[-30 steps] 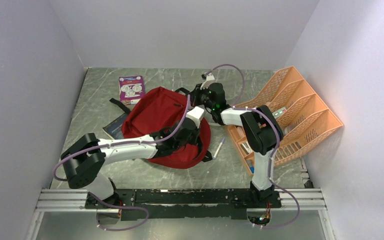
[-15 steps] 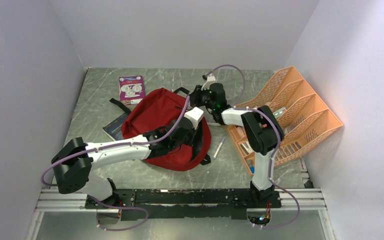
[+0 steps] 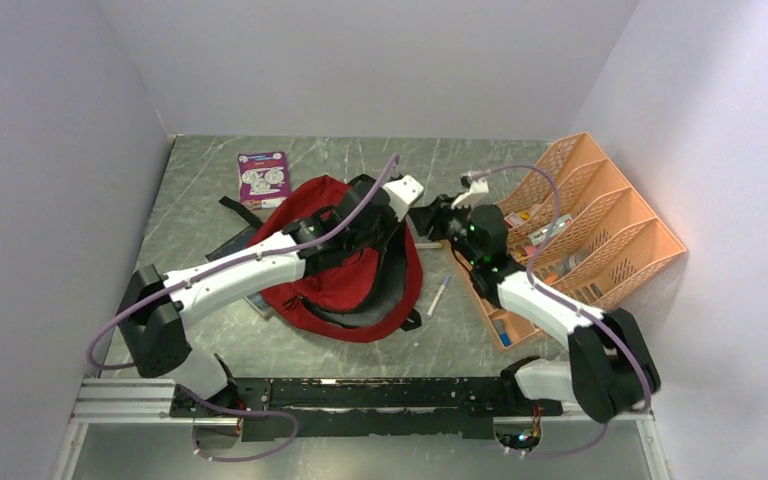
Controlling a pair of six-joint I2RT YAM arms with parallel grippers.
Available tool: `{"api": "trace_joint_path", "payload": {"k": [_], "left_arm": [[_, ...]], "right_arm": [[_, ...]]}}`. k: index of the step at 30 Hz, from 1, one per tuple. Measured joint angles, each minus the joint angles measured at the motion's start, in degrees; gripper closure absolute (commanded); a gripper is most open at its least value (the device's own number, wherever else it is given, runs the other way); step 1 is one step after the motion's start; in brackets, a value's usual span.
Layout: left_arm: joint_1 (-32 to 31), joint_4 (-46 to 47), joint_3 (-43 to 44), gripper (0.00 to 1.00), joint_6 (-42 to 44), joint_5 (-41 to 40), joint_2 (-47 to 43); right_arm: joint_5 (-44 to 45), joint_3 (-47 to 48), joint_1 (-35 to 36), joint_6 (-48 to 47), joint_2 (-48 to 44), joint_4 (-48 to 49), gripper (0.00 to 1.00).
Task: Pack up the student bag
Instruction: Unzip the student bag at the center of the board.
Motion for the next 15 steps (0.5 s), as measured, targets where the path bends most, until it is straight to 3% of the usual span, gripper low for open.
{"api": "trace_joint_path", "payload": {"k": [8,15], "left_arm": [[2.3,-6.1,5.8,0.95,5.2,2.8,5.0],[3.6,-7.1,7.0,0.95,5.6,4.6,5.2]], "right_arm": [[-0.5,-10.8,3.1,6.7,-15.7,-4.9,0.65],[2.6,-11.6,12.5,10.0,-15.0,-5.7,0.80]]}}
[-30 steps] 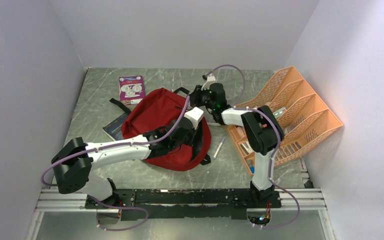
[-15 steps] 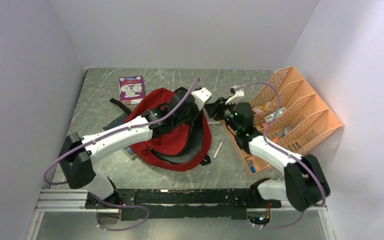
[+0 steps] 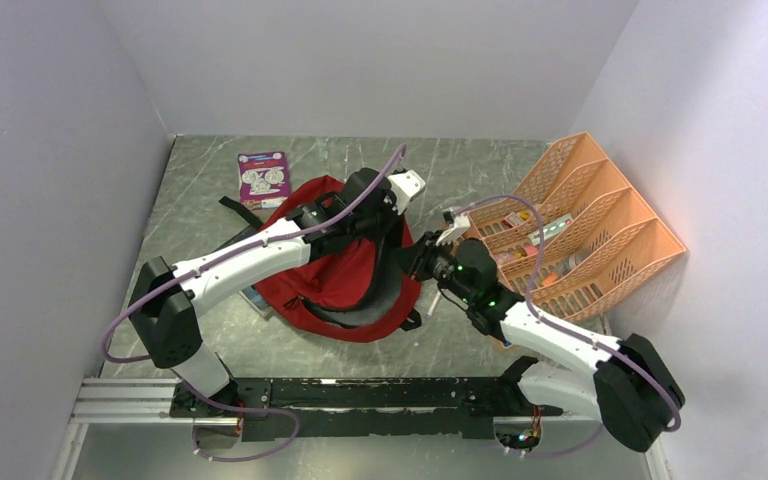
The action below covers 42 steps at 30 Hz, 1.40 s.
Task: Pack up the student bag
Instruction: Unzip the student bag at the center of the board.
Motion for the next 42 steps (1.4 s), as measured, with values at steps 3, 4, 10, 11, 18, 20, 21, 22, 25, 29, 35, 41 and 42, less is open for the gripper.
{"api": "trace_joint_path", "payload": {"k": [3,4,10,11,18,20,21,22,25,29,35,41,42], "left_arm": [[0.0,-0.3,0.2,0.95,0.0,0.8,0.0],[0.0,-0.4,0.2,0.95,0.0,0.9,0.0],[0.0,-0.8,0.1,0.58,-0.5,3.1,-0.2],[0.0,-0.7,0.0,0.49,-0.5,3.5,-0.6],[0.0,4.5,-11.8,0.23,-5.3,6.4,-13.4],[0.0,5.3,-14.9,0.22,-6.4,6.4,-18.2],[0.0,5.7,-16.2,0.22,-6.9,6.4,-20.4],[0.0,6.2,-17.6,0.21,-7.4,6.3,-22.6],[0.0,7.3,-22.1,0.10,-8.8,6.4,-26.9],[-0.2,8.0,-27.5,0.07,-11.7,7.3,-28.1],[-4.1,9.3,-32.3,0.06,-15.0,5.6,-28.0],[-7.4,10.6,-32.3,0.10,-16.0,-1.5,-27.2],[-7.7,10.6,-32.3,0.11,-16.2,-3.4,-26.5]], "right_arm": [[2.2,-0.1,1.8,2.7,3.5,0.0,0.84],[3.0,-0.4,1.9,4.0,4.8,0.3,0.85],[3.3,-1.4,2.7,9.0,10.3,3.7,0.86],[2.4,-1.6,2.9,10.2,11.3,6.1,0.86],[-3.3,-2.0,3.3,15.9,16.9,18.3,0.86],[-4.2,-2.0,3.3,16.6,17.7,20.0,0.86],[-4.4,-2.0,3.3,16.9,18.0,20.6,0.86],[-4.6,-1.8,3.3,17.1,18.1,20.8,0.86],[-4.8,-1.4,3.3,17.7,18.2,21.6,0.84],[-5.0,-0.7,3.3,18.6,18.4,21.8,0.81],[-6.3,3.0,3.3,19.5,20.2,21.5,0.82],[-7.2,5.4,3.3,20.0,21.2,21.6,0.84],[-7.3,5.4,3.3,20.2,21.3,21.6,0.84]]}}
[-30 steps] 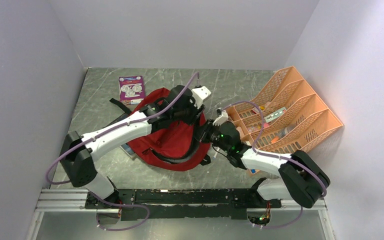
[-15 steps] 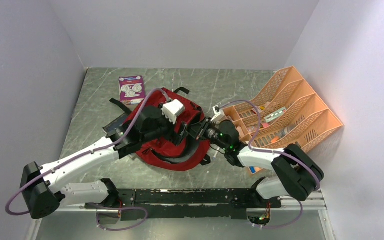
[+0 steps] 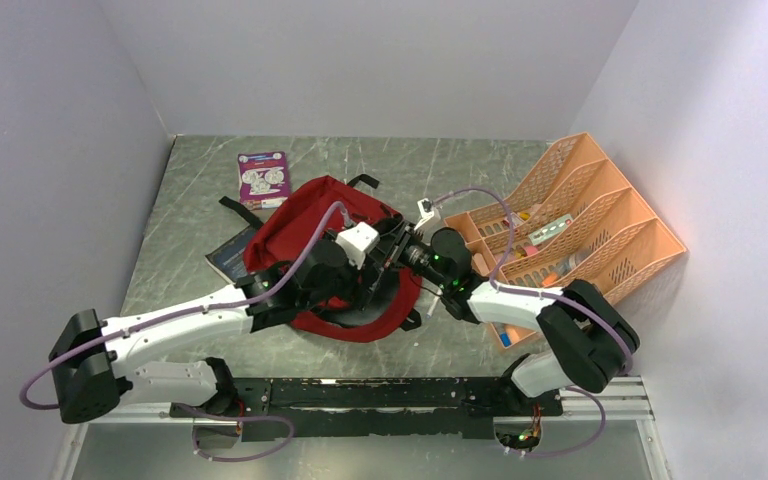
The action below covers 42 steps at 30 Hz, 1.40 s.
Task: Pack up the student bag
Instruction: Unzip the student bag at the center of the board.
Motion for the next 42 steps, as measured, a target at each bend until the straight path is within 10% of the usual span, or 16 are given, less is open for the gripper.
{"api": "trace_joint_path", "payload": {"k": [5,14,25,42], "left_arm": [[-0.3,-0.8,0.0,0.26,-1.8,-8.1,3.4],[-0.4,-4.0,2.8,0.94,-2.3,-13.1,6.9],[-0.5,-6.3,8.6,0.95,2.9,-16.7,6.6],[8.0,-6.8,11.3,0.95,6.6,-12.0,7.3]], "right_arm": [[0.0,0.0,0.0,0.5,0.2,-0.1,0.84],[4.0,-0.3,0.0,-2.6,-6.5,-8.2,0.63],[23.3,1.5,0.0,-3.5,-29.1,-45.5,0.44],[20.0,5.9,0.4,1.1,-23.9,-65.3,0.30]]}}
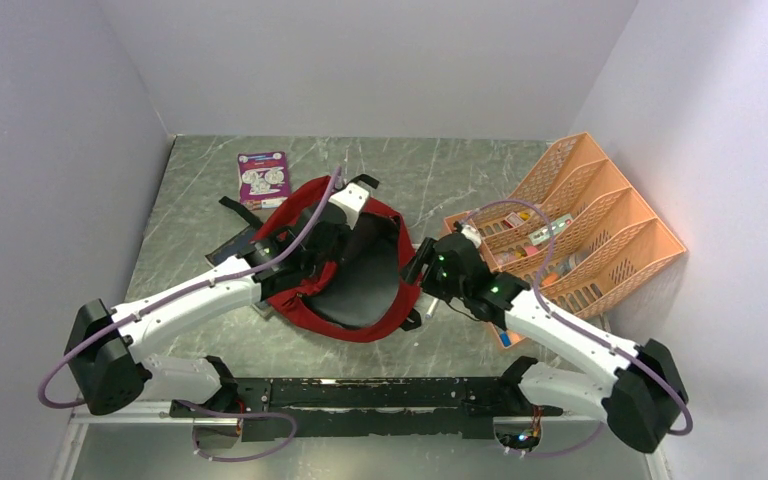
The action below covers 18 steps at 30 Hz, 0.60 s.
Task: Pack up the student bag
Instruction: Unzip the student bag at the center of the board.
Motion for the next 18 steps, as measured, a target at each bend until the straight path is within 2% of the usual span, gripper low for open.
{"api": "trace_joint_path", "payload": {"k": [11,16,18], "left_arm": [[0.6,0.0,0.0,0.95,0.0,3.8,0.9],[1.0,-0.3,0.5,0.95,0.0,4.9,1.1],[1.0,-0.4,1.2,0.95,0.0,5.4,1.3]], "right_arm": [[0.4,5.7,5.2,3.3,10.9,-1.3,0.32],[4.2,8.7,7.9,2.6,18.1,-4.7,0.41],[5.0,8.7,8.3,2.0,19.8,-5.9,0.48]]}}
